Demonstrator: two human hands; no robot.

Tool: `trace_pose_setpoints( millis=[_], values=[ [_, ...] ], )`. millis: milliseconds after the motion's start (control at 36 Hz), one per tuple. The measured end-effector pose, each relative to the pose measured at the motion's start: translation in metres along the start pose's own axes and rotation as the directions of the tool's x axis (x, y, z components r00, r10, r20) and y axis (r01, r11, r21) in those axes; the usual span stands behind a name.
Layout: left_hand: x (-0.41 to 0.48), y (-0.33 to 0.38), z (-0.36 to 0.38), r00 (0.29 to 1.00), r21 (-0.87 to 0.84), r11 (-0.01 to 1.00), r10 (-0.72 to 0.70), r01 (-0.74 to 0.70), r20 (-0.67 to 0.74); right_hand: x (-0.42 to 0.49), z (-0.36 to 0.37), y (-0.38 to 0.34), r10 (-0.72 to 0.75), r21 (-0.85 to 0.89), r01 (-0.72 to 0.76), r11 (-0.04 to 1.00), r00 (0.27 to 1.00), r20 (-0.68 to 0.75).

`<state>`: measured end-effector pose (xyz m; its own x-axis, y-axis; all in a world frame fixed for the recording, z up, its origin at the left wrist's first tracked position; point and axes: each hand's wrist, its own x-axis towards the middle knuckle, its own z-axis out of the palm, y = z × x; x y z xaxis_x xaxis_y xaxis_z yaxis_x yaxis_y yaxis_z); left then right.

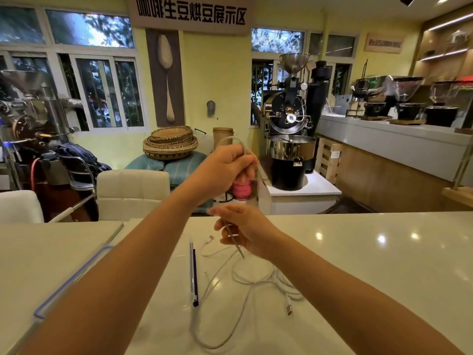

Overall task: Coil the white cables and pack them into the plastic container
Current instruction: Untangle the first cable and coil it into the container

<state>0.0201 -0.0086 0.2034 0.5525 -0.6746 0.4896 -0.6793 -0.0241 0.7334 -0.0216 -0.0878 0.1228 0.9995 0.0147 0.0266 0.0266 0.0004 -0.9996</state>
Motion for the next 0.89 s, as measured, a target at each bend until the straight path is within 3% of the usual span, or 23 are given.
trace_pose_setpoints(
  millis=[139, 306, 472, 556, 694, 889],
  values=[
    [0.005, -0.015, -0.024, 0.998, 0.236, 0.97, -0.05, 0.058, -0.038, -0.012, -0.008, 0.005, -0.033, -0.275, 0.032, 0.961, 0.999, -0.002],
    [-0.001, -0.039, -0.035, 0.994, 0.406, 0.907, -0.093, 0.109, -0.06, -0.029, -0.019, -0.018, -0.184, -0.617, 0.14, 0.774, 0.983, -0.007],
    [-0.014, -0.056, -0.021, 0.975, 0.425, 0.883, -0.222, 0.198, 0.006, -0.036, -0.028, -0.057, -0.319, -0.684, 0.273, 0.677, 0.946, 0.062],
    [-0.026, -0.057, -0.012, 0.962, 0.214, 0.946, -0.263, 0.242, 0.074, -0.033, -0.036, -0.074, -0.392, -0.668, 0.334, 0.665, 0.917, 0.069],
    [-0.047, -0.049, -0.001, 0.945, -0.11, 0.952, -0.26, 0.285, 0.198, -0.026, -0.052, -0.09, -0.47, -0.569, 0.394, 0.722, 0.883, 0.015],
    [-0.056, -0.032, 0.011, 0.963, -0.576, 0.774, -0.169, 0.262, 0.21, -0.009, -0.064, -0.084, -0.499, -0.427, 0.42, 0.801, 0.862, -0.087]
  ],
)
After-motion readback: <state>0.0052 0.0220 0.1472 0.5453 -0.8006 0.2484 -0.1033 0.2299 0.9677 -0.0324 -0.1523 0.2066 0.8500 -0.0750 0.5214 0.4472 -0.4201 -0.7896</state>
